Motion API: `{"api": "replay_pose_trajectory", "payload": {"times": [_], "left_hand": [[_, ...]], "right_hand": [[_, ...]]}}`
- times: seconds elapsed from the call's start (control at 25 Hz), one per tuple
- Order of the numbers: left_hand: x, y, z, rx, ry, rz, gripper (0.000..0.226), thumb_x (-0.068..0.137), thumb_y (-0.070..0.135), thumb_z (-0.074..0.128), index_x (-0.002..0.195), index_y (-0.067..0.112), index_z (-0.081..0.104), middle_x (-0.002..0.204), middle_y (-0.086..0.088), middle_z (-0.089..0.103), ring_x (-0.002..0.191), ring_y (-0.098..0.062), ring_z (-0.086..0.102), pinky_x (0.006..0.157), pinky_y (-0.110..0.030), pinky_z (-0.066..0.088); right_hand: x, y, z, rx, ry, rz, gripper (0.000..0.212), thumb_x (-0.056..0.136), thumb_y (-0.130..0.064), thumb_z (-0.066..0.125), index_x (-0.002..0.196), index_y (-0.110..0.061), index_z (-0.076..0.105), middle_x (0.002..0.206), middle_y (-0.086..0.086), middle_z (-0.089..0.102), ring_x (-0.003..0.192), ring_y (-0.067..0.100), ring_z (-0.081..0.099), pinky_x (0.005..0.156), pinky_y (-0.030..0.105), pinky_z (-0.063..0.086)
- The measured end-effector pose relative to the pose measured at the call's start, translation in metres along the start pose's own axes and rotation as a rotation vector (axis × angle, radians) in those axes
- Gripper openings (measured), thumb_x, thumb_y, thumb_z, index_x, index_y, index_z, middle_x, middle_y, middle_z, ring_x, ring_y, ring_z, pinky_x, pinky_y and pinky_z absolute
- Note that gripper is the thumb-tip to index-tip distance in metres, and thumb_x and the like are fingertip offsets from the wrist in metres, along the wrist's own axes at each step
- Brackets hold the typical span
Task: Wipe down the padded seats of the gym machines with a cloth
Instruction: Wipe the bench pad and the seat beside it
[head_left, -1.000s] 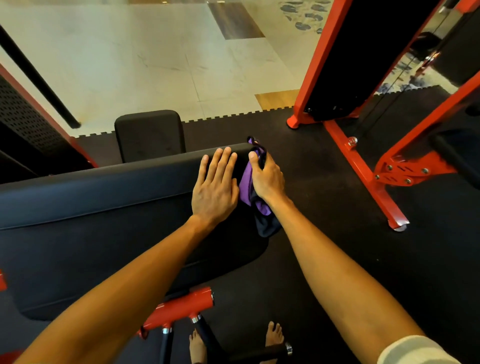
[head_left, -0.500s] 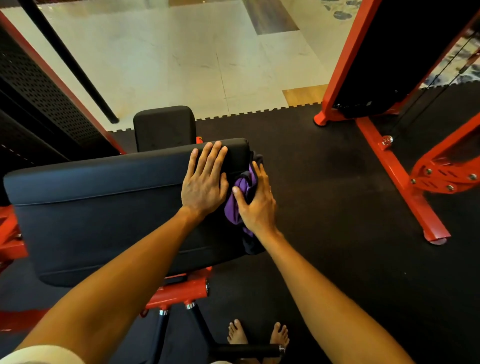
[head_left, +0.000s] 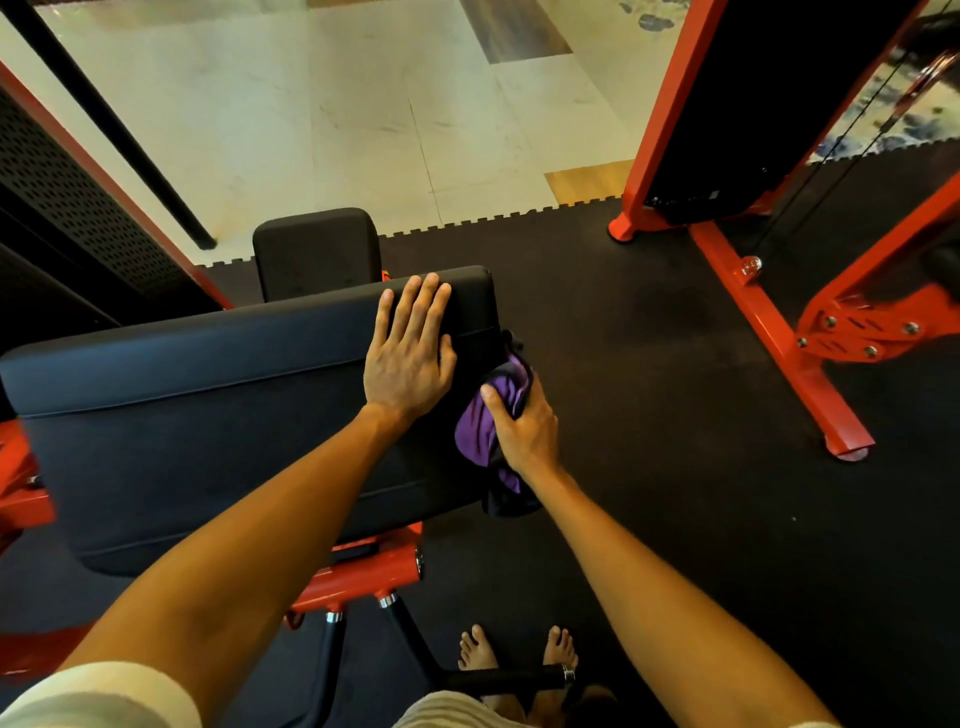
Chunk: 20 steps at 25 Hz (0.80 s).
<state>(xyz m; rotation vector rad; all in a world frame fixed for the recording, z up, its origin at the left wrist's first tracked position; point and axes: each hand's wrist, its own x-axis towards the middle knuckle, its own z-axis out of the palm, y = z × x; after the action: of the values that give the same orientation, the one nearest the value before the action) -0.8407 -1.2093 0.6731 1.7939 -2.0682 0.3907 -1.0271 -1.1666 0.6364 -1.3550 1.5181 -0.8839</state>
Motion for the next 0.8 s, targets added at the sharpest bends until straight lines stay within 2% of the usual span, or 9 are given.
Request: {"api": "replay_pose_trajectory", "payload": {"times": [0.08,0.16,0.28,0.4,0.6,0.8], "left_hand": [[0.001,0.001,0.001,-0.012,-0.009,0.002,0.064,0.102,0.032,0.039,0.161,0.012,0.022,0.169,-0.007,0.017,0.157,-0.023,0.009,0.127,-0.049,0.007],[-0.004,0.003,0.002,-0.01,-0.011,0.002,0.063,0.103,0.032,0.039,0.161,0.012,0.022,0.169,-0.007,0.017,0.157,-0.023,0.009,0.127,-0.049,0.008],[-0.004,0.003,0.003,-0.022,-0.013,0.006,0.064,0.102,0.032,0.039,0.16,0.012,0.023,0.169,-0.007,0.017,0.157,-0.023,0.01,0.127,-0.049,0.007],[-0.002,0.005,0.0,-0.022,0.015,0.012,0.064,0.102,0.032,0.04,0.16,0.011,0.025,0.168,-0.008,0.019,0.157,-0.023,0.011,0.127,-0.049,0.007],[-0.002,0.004,0.003,-0.042,0.066,0.021,0.062,0.101,0.032,0.041,0.158,0.009,0.03,0.167,-0.009,0.023,0.156,-0.024,0.017,0.126,-0.052,0.015],[-0.004,0.004,0.005,-0.004,0.075,0.001,0.061,0.1,0.029,0.044,0.157,0.008,0.034,0.165,-0.01,0.027,0.155,-0.024,0.02,0.124,-0.054,0.019]], "right_hand": [[-0.029,0.03,0.001,0.014,0.003,0.117,0.069,0.093,-0.058,0.061,0.151,-0.026,0.044,0.148,0.003,0.055,0.136,0.022,0.05,0.1,0.019,0.036],[-0.049,0.044,0.005,0.058,-0.018,0.223,0.07,0.094,-0.059,0.055,0.153,-0.023,0.042,0.151,0.005,0.052,0.139,0.024,0.048,0.101,0.02,0.034],[-0.036,0.032,0.009,0.032,0.037,0.073,0.058,0.104,-0.051,0.046,0.157,-0.031,0.033,0.159,-0.004,0.042,0.143,0.018,0.043,0.104,0.023,0.033],[0.001,-0.002,0.004,-0.051,0.031,-0.053,0.054,0.106,-0.049,0.04,0.157,-0.036,0.03,0.161,-0.006,0.038,0.143,0.02,0.043,0.102,0.026,0.035],[0.072,-0.065,-0.001,-0.137,0.068,-0.3,0.053,0.107,-0.047,0.041,0.157,-0.033,0.031,0.161,-0.005,0.038,0.139,0.023,0.048,0.099,0.033,0.041],[0.087,-0.049,0.002,-0.06,-0.018,-0.399,0.064,0.102,-0.058,0.039,0.159,-0.033,0.026,0.165,-0.006,0.03,0.141,0.023,0.047,0.103,0.042,0.051]]}}
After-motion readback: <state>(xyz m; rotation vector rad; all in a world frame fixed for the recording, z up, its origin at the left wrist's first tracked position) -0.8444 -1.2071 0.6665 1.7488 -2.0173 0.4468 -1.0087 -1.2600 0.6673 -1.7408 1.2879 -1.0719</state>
